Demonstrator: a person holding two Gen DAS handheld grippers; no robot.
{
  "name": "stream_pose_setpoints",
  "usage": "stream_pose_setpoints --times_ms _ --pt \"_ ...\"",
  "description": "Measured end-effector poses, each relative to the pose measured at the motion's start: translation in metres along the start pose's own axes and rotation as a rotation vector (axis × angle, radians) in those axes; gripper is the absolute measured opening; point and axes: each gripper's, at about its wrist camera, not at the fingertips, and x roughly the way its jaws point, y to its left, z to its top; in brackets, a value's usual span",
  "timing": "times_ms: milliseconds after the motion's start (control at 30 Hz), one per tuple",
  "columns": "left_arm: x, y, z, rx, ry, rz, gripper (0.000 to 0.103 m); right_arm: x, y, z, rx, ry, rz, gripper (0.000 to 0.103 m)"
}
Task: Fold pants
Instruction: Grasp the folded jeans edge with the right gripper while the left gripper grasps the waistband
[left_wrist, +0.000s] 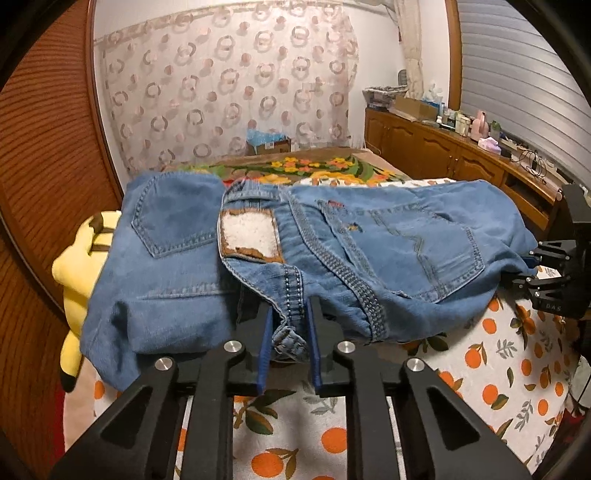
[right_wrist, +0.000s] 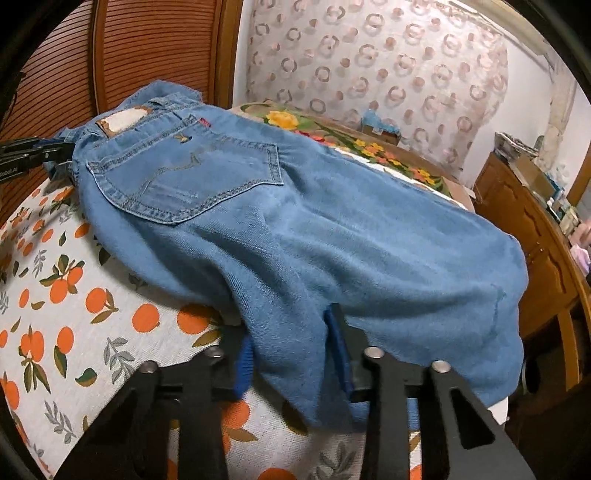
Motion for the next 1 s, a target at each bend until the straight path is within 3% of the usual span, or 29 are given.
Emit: stream_pose_setpoints --times_ms 100,367,400,433,567,667,800,867,933,1000 --pt "-0.012 0.000 0.008 -0.019 -0.047 0.000 0.017 -0.007 0.000 -0.002 0.010 -0.038 0.009 0.014" --pt "-0.050 0.002 0.038 -0.033 -0.155 0.030 0.015 -0.036 -0.001 0.001 0.039 -0.143 0.001 0.008" --pt "-0.056 0.003 0.040 -0.032 -0.170 0.033 0.004 -0.044 -0.001 0.002 0.040 -0.160 -0.002 0.008" --pt "-0.066 0.003 0.044 -0.029 -0.200 0.061 0.004 -0.051 -0.001 0.003 0.038 -0.179 -0.006 0.008" --pt "-0.097 0.011 0.053 -0.031 -0.263 0.052 0.000 -0.076 0.001 0.002 0.034 -0.219 0.002 0.007" --pt "-0.106 0.016 0.051 -0.042 -0.262 0.024 0.000 -0.079 0.013 -0.007 -0.008 -0.214 -0.004 0.007" --pt "-0.086 0.019 0.037 -0.041 -0.182 -0.006 0.001 -0.066 0.016 -0.016 -0.016 -0.186 -0.017 0.007" --pt "-0.071 0.020 0.024 -0.039 -0.128 -0.018 0.006 -0.061 0.011 -0.017 0.004 -0.171 -0.011 0.007" --pt "-0.053 0.023 0.011 -0.057 -0.076 -0.051 0.029 -0.057 0.009 -0.017 0.014 -0.155 -0.008 0.007" --pt "-0.042 0.022 0.000 -0.071 -0.043 -0.070 0.040 -0.055 0.009 -0.014 0.010 -0.141 -0.010 0.007"
